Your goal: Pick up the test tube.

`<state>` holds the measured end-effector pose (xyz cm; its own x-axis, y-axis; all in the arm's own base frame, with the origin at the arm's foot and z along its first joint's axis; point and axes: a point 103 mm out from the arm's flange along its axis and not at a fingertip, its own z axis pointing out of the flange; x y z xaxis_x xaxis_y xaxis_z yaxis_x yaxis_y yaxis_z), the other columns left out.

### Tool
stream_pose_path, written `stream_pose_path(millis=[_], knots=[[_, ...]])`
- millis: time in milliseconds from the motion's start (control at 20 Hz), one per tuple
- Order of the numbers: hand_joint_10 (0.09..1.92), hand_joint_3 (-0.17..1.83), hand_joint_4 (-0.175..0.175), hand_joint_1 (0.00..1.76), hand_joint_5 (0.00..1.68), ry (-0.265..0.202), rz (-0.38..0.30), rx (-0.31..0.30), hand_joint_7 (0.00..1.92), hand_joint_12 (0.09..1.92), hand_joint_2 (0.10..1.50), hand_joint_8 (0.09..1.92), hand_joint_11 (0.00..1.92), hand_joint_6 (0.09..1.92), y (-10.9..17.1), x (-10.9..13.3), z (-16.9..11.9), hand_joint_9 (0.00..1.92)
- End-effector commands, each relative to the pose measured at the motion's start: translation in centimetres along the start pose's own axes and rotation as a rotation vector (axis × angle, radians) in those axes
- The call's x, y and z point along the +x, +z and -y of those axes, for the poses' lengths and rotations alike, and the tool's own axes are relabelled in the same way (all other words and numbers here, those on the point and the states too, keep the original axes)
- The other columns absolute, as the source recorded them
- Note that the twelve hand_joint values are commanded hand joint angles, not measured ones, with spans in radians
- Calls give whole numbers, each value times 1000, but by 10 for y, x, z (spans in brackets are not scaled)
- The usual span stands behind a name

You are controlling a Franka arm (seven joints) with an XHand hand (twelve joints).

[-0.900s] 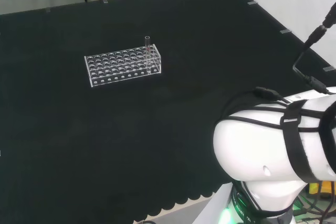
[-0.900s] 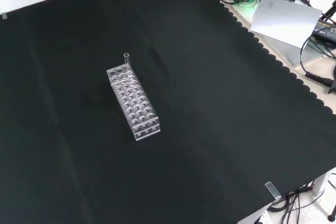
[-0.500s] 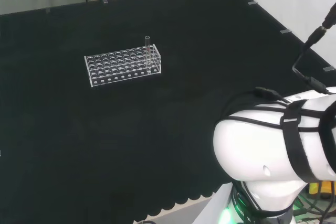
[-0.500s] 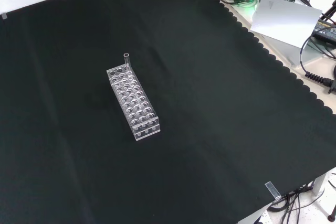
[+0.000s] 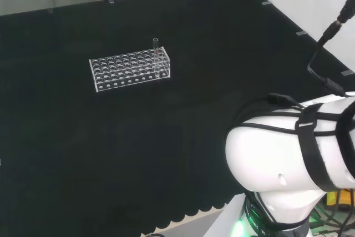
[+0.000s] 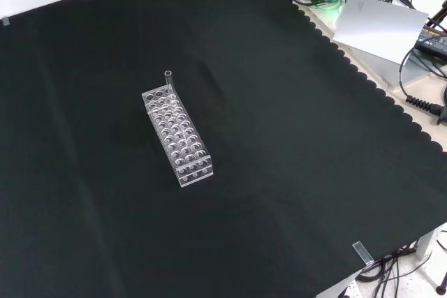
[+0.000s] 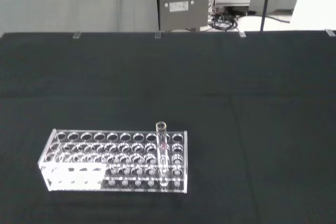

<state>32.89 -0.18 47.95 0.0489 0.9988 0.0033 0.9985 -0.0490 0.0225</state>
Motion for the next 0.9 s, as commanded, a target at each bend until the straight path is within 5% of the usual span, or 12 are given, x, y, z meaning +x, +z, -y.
stream_pose_path(millis=[50, 150, 900], knots=[[929, 286, -95, 767, 339, -37, -7, 28, 283, 1546, 805, 840, 148, 87, 20, 10, -55, 232], [915, 327, -99, 780, 361, -55, 12, 55, 329, 1536, 787, 846, 178, 87, 26, 22, -76, 282], [890, 489, -108, 799, 403, -24, 3, 183, 486, 1452, 718, 867, 398, 87, 104, -13, -167, 518]])
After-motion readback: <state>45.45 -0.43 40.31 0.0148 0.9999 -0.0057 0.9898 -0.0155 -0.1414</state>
